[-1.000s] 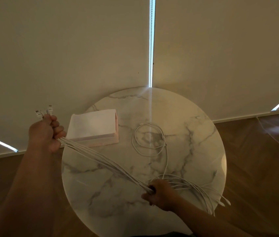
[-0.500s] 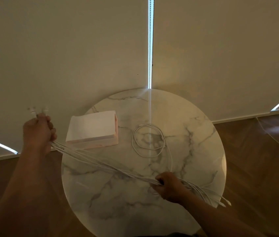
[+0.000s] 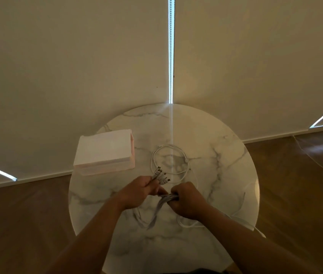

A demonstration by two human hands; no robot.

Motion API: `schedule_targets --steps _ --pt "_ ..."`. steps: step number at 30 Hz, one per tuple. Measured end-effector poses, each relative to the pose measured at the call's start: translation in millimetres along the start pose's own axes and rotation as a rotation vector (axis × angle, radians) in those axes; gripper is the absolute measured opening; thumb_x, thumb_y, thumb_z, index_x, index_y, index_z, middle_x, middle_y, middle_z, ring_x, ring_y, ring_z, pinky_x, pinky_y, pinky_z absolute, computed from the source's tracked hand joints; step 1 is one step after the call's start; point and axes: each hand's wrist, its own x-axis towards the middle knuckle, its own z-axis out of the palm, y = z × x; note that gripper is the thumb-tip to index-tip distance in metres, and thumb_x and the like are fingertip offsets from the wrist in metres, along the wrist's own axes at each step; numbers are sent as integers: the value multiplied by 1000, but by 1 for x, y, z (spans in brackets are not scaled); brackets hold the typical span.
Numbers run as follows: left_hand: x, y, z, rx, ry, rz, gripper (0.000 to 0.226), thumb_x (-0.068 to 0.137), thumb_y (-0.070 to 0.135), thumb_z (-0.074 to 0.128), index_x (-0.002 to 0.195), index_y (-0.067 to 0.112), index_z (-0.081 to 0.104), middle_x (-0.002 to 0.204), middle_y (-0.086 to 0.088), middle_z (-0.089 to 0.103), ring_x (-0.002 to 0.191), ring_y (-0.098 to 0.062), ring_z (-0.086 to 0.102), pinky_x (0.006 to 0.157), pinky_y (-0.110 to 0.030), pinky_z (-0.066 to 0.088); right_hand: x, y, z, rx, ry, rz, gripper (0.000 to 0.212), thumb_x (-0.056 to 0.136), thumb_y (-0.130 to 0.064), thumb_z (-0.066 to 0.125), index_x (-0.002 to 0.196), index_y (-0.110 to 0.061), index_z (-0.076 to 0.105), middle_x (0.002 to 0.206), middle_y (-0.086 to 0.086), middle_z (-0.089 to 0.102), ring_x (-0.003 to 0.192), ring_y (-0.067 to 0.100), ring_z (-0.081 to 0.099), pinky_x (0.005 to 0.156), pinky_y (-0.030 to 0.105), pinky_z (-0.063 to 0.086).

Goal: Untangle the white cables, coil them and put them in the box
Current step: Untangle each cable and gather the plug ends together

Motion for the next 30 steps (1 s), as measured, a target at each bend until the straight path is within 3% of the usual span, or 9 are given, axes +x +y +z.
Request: schedule_targets --steps 2,6,11,14,17,22,25,28,30 --pt "1 -6 6 -101 11 -8 32 105 15 37 81 1 52 104 -23 71 98 -20 71 94 -30 54 4 0 -4 -23 -3 17 35 86 -34 65 63 -7 60 61 11 57 53 19 43 48 27 28" --pt "-2 -13 9 -205 -10 -50 31 106 18 33 80 7 46 97 -20 74 92 -30 72 87 -41 54 12 0 -11 -42 -104 45 22 89 -20 58 73 -5 60 79 18 64 65 21 47 50 22 27" --pt "-5 -15 9 -454 -119 -123 33 106 23 30 79 11 44 93 -28 70 77 -27 62 70 -33 43 22 -4 -13 -23 -203 33 20 94 -19 52 88 -4 64 92 16 67 80 27 59 70 34 45" --pt "-8 -13 12 -719 -140 -148 32 103 22 31 78 9 45 70 -17 57 64 -22 56 64 -29 47 27 -4 -15 -19 -148 -12 17 92 -22 59 81 -9 59 83 13 65 70 23 55 64 34 43" --pt "-8 -14 9 -918 -129 -83 33 98 26 36 71 12 50 61 -6 42 59 -18 41 59 -27 41 27 6 -19 0 -50 7 26 89 -24 65 67 -11 57 64 5 55 59 18 47 58 27 32" --pt "-14 -5 -13 -959 -207 15 34 96 29 39 66 18 52 56 2 36 56 -15 34 56 -25 39 13 35 -7 116 -67 154 32 84 -39 70 70 -10 65 71 8 64 65 12 57 61 21 40" --pt "-18 5 -19 -1016 -325 74 29 95 27 50 69 17 49 56 3 37 57 -15 30 58 -26 39 14 41 2 -73 -138 159 30 82 -50 64 76 -21 67 86 2 67 85 20 65 74 29 48" --pt "-24 8 -21 -984 -435 128 28 96 29 53 72 16 48 57 3 38 58 -14 31 59 -27 30 32 42 -21 -242 -185 149 40 87 -52 51 89 -17 71 102 8 67 99 29 62 84 35 48" --pt "-27 9 -19 -988 -531 158 27 99 25 45 74 16 48 59 3 36 59 -13 35 59 -29 22 46 44 -45 -238 14 123 47 81 -48 44 88 -12 73 104 13 66 102 34 62 84 40 50"
